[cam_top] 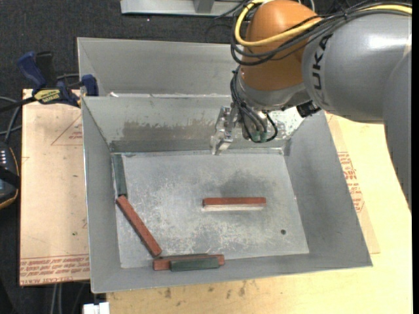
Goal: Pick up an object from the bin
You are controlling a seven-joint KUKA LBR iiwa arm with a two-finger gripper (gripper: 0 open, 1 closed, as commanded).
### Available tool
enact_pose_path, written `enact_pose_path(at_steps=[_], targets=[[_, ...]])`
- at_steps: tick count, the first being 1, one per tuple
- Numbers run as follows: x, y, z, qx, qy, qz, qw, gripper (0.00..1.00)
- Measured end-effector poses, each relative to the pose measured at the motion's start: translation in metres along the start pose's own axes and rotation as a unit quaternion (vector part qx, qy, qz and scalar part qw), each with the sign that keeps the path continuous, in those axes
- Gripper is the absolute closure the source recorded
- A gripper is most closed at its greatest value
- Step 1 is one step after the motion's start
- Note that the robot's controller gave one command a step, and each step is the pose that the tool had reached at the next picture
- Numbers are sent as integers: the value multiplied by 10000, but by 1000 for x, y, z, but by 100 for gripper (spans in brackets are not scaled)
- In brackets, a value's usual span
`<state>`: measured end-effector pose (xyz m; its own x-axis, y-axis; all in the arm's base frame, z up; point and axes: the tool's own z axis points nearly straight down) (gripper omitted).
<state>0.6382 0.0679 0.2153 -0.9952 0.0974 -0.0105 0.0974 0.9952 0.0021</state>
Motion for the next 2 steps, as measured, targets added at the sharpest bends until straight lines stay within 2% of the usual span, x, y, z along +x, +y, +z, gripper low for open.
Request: enact_pose_path(at_steps=[1,2], targets=[[12,-12,72,4,51,-420,9991,0],[12,-12,71,2,47,-418,9991,0]])
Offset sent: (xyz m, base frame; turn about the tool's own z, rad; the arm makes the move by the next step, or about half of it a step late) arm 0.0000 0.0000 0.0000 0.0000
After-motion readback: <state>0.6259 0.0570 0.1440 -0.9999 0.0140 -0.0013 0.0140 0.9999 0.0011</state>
